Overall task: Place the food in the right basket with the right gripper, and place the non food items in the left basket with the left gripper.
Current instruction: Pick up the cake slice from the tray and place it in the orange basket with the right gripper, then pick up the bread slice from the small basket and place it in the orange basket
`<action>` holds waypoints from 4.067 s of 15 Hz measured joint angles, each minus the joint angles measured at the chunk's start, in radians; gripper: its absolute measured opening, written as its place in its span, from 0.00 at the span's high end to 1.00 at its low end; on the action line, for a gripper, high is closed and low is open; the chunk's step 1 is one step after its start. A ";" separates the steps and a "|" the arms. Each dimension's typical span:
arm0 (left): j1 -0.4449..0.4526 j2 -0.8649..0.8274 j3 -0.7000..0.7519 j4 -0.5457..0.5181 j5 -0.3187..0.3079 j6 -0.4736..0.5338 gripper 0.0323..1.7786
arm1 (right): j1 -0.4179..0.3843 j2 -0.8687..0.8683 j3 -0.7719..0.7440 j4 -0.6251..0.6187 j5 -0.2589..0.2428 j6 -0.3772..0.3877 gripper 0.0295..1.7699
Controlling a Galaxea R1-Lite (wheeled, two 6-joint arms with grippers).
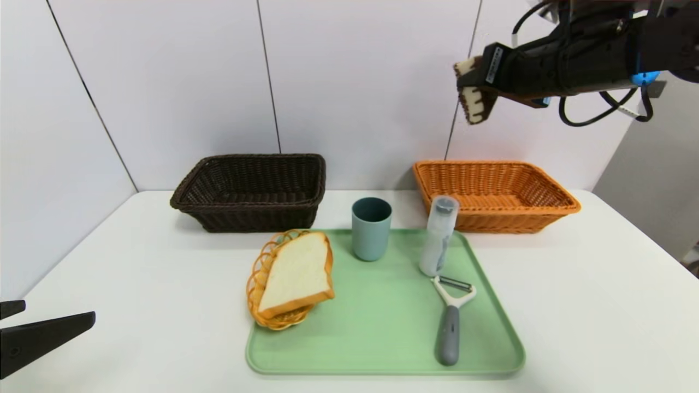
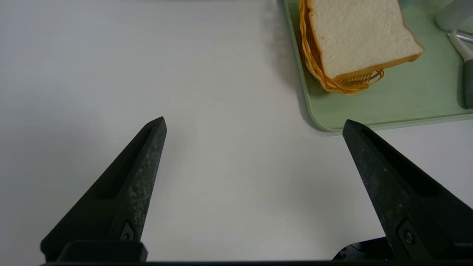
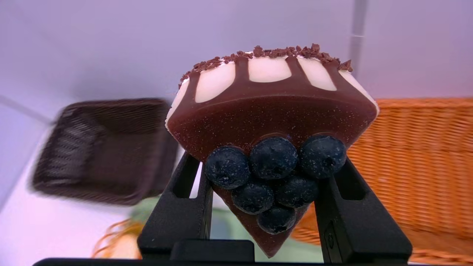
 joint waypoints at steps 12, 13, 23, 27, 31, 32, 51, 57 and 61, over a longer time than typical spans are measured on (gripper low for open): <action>-0.004 0.007 -0.009 -0.003 -0.002 -0.002 0.05 | -0.171 0.327 -0.001 -0.018 -0.002 -0.004 0.58; -0.004 0.006 -0.009 -0.002 -0.002 -0.001 0.05 | -0.173 0.344 -0.001 -0.020 -0.002 -0.004 0.58; -0.004 -0.006 -0.011 -0.002 -0.038 -0.001 0.05 | -0.168 0.432 -0.001 -0.034 -0.003 -0.006 0.59; -0.004 -0.006 -0.011 -0.007 -0.042 -0.002 0.05 | -0.167 0.436 -0.001 -0.035 -0.003 -0.008 0.59; -0.004 -0.006 -0.007 -0.029 -0.080 -0.013 0.05 | -0.167 0.426 0.000 -0.028 -0.004 -0.009 0.55; -0.004 -0.006 -0.006 -0.029 -0.080 -0.014 0.05 | -0.167 0.423 0.000 -0.025 -0.004 -0.008 0.49; -0.003 -0.019 0.050 -0.156 -0.036 -0.016 0.05 | -0.125 0.175 0.004 0.117 -0.040 -0.084 0.07; -0.003 0.003 0.033 -0.116 0.019 -0.011 0.05 | -0.001 -0.090 0.190 0.244 -0.047 -0.082 0.05; -0.004 0.020 0.034 -0.117 0.015 -0.008 0.05 | 0.066 -0.281 0.474 0.204 -0.058 -0.080 0.04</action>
